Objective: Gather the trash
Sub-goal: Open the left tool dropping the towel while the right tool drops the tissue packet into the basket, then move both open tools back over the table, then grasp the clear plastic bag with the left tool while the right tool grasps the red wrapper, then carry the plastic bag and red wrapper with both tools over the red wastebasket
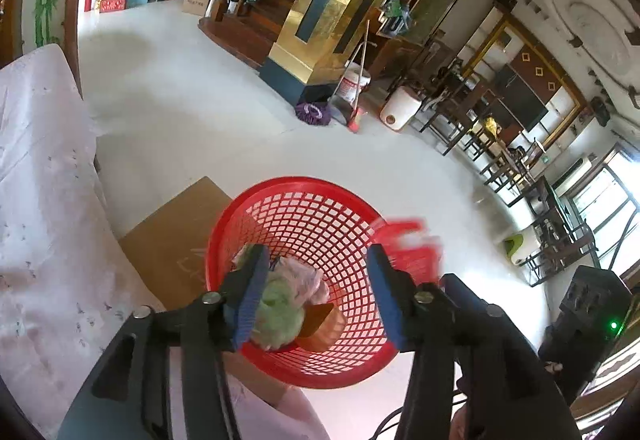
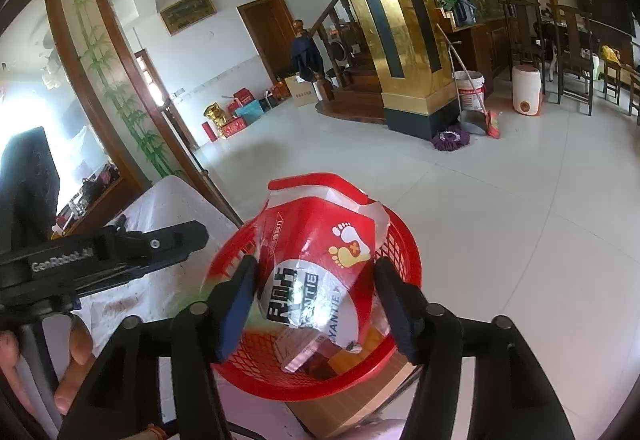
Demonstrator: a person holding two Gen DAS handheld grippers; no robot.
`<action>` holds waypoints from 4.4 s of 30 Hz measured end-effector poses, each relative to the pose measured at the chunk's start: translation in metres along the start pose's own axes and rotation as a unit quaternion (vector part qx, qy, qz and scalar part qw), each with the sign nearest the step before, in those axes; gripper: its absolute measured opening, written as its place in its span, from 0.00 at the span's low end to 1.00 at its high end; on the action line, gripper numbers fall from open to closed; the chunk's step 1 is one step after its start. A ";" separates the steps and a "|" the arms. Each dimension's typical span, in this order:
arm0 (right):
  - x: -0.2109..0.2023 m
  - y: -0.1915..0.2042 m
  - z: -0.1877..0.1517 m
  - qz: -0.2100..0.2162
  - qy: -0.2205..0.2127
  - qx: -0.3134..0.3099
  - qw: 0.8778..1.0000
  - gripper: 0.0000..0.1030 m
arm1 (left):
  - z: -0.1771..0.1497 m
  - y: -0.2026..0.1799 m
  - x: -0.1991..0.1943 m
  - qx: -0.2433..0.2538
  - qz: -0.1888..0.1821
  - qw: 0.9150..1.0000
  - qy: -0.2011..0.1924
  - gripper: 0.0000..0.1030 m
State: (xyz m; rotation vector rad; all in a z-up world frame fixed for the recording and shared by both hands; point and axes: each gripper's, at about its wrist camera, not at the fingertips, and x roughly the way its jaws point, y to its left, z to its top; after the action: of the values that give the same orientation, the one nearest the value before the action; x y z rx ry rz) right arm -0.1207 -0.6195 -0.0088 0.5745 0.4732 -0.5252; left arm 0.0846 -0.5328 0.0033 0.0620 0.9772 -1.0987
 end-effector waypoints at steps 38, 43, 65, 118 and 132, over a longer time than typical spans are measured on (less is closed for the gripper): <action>-0.081 0.302 -0.093 0.293 0.033 -0.173 0.940 0.84 | -0.222 0.237 -0.410 -0.255 0.344 0.870 -0.243 0.74; -0.063 0.343 -0.107 0.308 0.053 -0.192 0.930 0.84 | -0.236 0.261 -0.425 -0.281 0.348 0.860 -0.245 0.74; 0.068 0.465 -0.175 0.309 0.159 -0.254 0.903 0.81 | -0.234 0.333 -0.382 -0.287 0.364 0.867 -0.181 0.73; -0.028 0.402 -0.165 0.283 0.082 -0.250 0.923 0.19 | -0.222 0.227 -0.382 -0.209 0.317 0.903 -0.201 0.11; -0.101 0.327 -0.142 0.258 0.028 -0.209 0.943 0.19 | -0.216 0.142 -0.376 -0.148 0.269 0.928 -0.211 0.11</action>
State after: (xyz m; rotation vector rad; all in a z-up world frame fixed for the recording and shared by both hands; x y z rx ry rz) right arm -0.0458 -0.2643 0.0669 0.2842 0.4494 0.0979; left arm 0.0196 -0.0872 0.0750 -0.1424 0.6661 -0.4220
